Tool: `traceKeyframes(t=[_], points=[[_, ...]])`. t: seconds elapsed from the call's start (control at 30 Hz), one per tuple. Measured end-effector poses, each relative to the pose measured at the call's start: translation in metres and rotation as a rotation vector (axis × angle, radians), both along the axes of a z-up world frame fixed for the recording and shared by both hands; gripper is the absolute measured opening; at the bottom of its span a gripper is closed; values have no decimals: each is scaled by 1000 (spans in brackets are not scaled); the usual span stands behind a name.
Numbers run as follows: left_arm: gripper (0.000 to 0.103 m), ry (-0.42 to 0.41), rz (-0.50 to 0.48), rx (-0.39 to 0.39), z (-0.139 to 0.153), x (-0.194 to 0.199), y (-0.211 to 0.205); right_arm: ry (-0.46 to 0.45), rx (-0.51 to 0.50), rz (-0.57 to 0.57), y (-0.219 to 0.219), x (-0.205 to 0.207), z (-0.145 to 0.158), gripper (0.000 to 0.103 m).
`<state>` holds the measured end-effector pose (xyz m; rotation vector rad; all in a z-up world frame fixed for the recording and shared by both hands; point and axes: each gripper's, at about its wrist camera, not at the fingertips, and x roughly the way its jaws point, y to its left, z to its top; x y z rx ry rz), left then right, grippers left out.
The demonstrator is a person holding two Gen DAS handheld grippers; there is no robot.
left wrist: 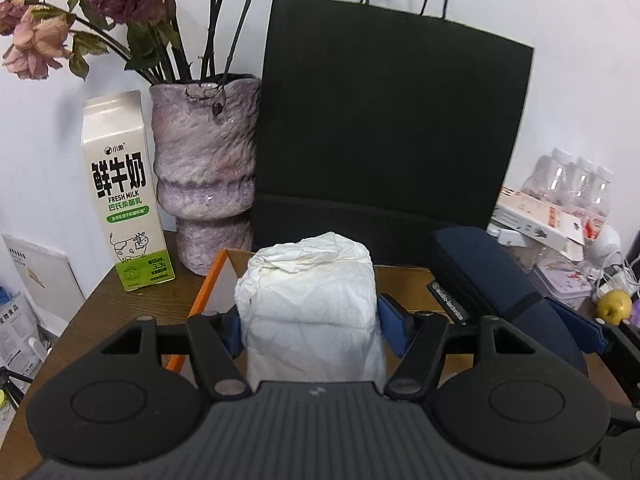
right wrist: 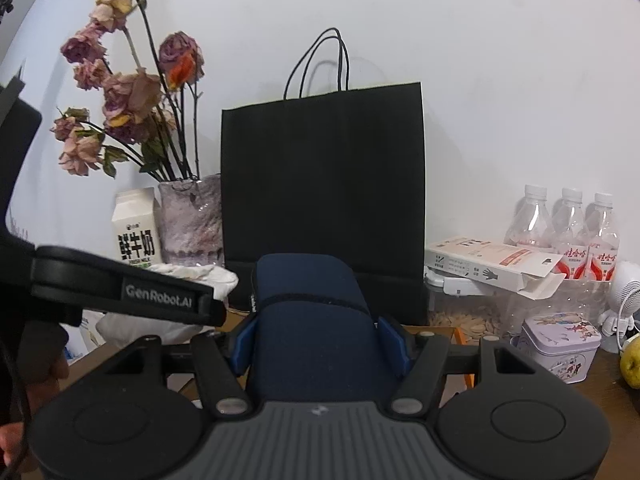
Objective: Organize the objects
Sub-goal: 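Carry the tissue pack with the left gripper while the right carries the navy case to the box, then open the left gripper over the box while the right releases the navy case inside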
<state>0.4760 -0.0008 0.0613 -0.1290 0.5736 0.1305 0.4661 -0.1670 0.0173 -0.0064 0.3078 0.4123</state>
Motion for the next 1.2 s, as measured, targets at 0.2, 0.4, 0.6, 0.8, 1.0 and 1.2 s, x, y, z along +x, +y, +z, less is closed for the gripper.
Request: traceKeyframes(t=[0.2,0.4,0.6,0.8,1.0,1.2], points=[[66,34,18,-10,-13,15,3,26,-13,-13,1,14,-7,62],[67,57,41,-16,-26,25,9,75,-45,-18,3,26,-20,62],[71,60,60,-10,-33,29,13,137,-56,-12,4,35,-29,62],[103,25,65,5,-34,27,15,139,-29,-5,1,35,-26,90],[103,11,88,-8,-34,23,21,146,-53,-10,5,35,-29,103],[103,11,93,1,-33,16,24,144,-53,-4,3,32,-27,103]])
